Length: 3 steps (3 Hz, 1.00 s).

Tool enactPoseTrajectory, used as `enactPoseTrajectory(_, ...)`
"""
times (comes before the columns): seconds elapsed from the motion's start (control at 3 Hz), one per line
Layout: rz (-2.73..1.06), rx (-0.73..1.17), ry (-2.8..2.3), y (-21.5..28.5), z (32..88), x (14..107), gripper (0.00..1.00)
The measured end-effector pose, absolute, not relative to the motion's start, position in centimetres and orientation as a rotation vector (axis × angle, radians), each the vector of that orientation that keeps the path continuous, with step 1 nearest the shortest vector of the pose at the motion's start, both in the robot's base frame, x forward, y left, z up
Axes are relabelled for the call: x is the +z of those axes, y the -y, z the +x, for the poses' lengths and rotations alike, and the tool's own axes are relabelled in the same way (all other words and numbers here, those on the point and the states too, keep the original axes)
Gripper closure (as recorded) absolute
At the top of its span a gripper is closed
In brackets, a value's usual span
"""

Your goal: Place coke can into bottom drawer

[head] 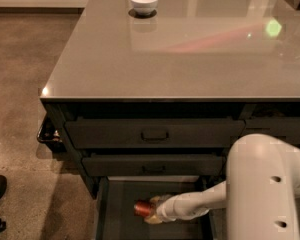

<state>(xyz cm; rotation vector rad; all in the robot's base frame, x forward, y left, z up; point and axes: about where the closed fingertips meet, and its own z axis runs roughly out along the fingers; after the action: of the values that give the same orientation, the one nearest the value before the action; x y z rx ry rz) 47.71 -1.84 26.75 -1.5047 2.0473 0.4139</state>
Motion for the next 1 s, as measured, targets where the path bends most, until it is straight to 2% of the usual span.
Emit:
enactPoseTrajectory(0.33, -1.489, 0.478, -2.099, 1.3, 45.1, 23.2, 1.00)
enactPoseTrajectory(1.0, -1.443, 0.456, -2.092, 1.3, 46.1, 21.1, 1.00)
